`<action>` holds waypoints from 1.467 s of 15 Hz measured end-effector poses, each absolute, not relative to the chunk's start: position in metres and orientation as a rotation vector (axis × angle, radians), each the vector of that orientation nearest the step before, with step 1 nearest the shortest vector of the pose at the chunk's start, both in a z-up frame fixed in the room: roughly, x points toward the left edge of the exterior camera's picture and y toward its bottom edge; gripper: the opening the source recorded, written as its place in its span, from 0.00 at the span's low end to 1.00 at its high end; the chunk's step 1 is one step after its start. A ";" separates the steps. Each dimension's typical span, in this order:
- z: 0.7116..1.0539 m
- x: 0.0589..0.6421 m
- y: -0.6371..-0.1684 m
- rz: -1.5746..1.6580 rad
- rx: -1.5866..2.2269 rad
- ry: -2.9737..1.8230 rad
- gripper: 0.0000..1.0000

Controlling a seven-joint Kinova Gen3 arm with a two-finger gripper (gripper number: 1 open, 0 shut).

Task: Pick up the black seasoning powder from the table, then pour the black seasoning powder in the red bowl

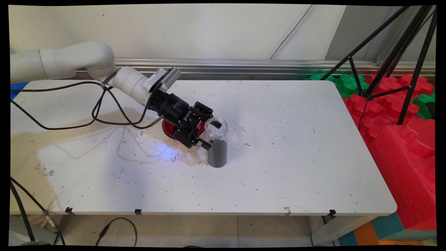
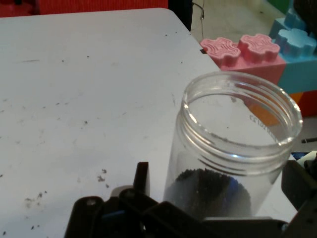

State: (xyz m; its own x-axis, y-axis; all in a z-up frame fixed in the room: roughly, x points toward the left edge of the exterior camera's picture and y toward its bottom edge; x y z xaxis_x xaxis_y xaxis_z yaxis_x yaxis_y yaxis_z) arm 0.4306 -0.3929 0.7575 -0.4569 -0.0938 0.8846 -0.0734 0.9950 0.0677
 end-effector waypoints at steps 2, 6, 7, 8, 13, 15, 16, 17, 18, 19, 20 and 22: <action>0.754 0.426 -0.394 -0.029 0.118 -2.042 1.00; 0.747 0.418 -0.396 -0.038 0.118 -2.036 1.00; 0.745 0.416 -0.396 -0.040 0.118 -2.035 1.00; 0.744 0.415 -0.396 -0.041 0.118 -2.034 1.00; 0.738 0.409 -0.398 -0.042 0.117 -2.030 1.00; 0.737 0.407 -0.398 -0.043 0.116 -2.028 0.00; 0.736 0.406 -0.399 -0.043 0.115 -2.026 0.00; 0.735 0.405 -0.399 -0.043 0.115 -2.026 0.00; 0.735 0.405 -0.399 -0.044 0.114 -2.026 0.00; 0.734 0.405 -0.399 -0.044 0.114 -2.026 0.00; 0.734 0.404 -0.399 -0.045 0.113 -2.027 0.00; 0.733 0.404 -0.398 -0.043 0.111 -2.027 0.00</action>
